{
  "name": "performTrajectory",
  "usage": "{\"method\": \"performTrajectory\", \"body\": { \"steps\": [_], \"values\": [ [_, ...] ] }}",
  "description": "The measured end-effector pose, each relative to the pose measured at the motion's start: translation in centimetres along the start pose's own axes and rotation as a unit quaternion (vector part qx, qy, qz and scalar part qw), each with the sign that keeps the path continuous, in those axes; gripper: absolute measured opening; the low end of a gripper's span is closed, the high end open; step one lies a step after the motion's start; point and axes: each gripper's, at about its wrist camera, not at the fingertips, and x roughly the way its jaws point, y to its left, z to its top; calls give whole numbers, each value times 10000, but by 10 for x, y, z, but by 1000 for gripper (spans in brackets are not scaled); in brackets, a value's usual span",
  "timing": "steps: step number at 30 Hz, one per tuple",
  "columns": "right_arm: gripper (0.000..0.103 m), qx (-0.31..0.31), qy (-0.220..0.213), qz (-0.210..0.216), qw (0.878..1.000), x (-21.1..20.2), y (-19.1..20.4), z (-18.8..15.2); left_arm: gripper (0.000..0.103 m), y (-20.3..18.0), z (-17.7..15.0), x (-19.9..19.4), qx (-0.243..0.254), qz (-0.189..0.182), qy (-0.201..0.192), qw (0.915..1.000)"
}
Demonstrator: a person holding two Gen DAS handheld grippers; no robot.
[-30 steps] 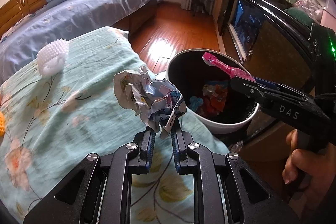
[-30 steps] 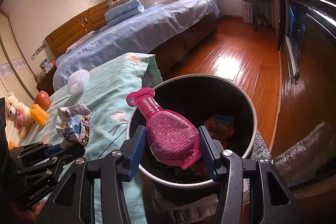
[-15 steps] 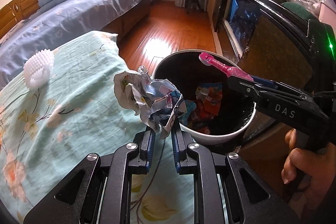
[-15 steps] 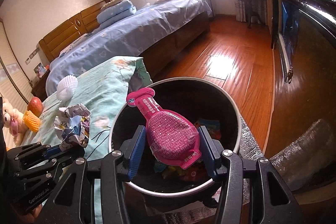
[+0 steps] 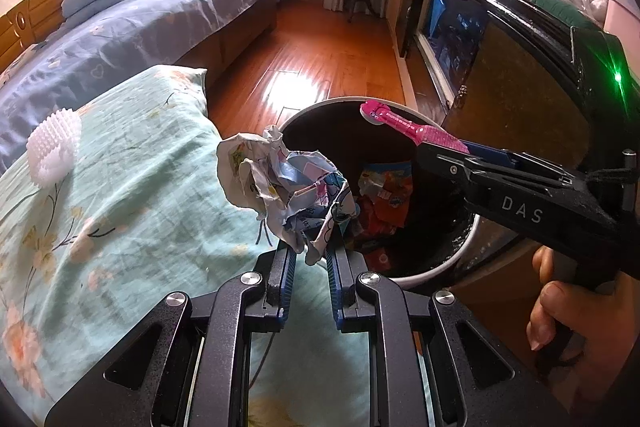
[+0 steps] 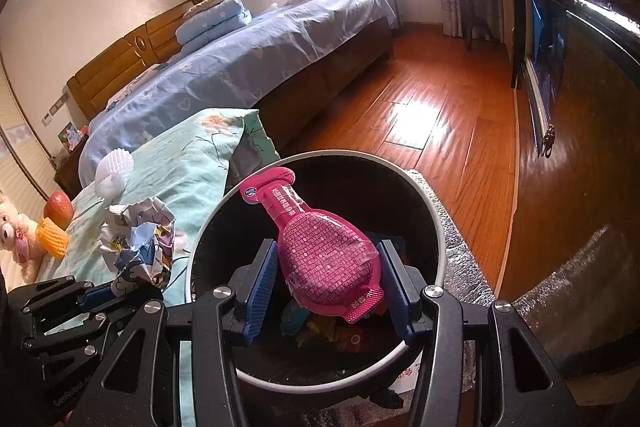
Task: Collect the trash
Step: 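Lower the foil wrapper with the left tool while the right tool lowers the pink brush into the bin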
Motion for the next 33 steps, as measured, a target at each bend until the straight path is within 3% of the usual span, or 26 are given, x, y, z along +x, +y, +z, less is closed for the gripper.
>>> {"method": "performTrajectory", "body": {
  "steps": [33],
  "values": [
    [51,110,112,119,9998,9,-13,12,14,-5,8,8,103,-35,77,9999]
  ]
}}
